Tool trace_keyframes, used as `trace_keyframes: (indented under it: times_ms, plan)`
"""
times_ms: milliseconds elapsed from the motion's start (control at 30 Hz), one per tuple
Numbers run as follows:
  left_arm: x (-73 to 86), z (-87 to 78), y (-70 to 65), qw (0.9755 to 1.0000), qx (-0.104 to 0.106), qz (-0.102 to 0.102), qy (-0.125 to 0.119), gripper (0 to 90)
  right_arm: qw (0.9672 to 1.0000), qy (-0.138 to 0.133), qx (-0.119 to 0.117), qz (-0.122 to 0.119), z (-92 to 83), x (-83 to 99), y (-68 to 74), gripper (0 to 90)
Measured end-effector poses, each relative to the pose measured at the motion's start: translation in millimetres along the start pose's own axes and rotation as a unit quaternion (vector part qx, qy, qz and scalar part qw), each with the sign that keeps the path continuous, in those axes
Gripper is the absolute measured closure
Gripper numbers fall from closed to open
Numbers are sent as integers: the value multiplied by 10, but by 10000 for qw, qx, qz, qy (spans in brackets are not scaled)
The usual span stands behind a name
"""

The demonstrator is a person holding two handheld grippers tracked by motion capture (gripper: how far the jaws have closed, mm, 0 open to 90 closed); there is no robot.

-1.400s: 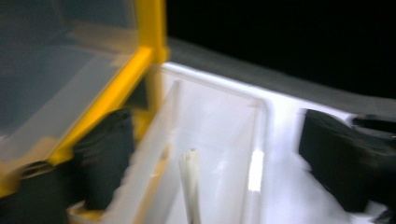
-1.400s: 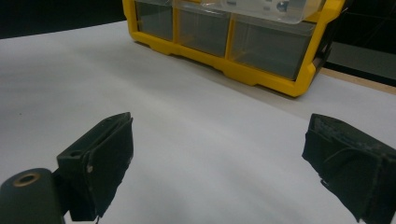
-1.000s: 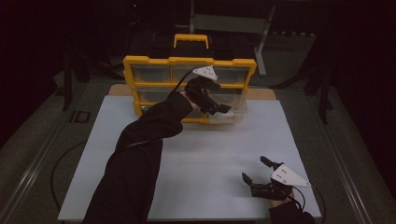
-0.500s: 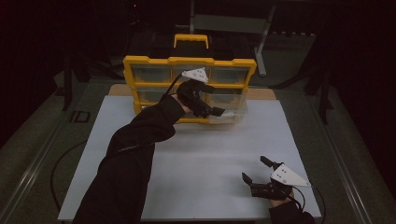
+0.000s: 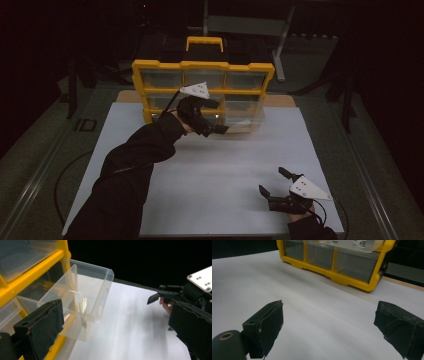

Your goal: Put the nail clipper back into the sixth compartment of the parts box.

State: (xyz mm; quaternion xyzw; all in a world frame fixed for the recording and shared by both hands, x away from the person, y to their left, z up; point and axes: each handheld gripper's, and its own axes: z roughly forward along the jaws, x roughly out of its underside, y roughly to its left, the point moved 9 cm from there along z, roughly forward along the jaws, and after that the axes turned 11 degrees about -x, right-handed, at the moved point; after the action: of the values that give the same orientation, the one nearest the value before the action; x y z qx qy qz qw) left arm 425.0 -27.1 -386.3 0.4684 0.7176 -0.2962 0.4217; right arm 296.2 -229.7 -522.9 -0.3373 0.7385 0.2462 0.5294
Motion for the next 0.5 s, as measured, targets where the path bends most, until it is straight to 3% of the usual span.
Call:
trace_keyframes:
  times_ms: [500]
  plan:
    - [398,-251,-107,10000,60,-75,-3,8,10000,4,-16,16,11,4,-1,86]
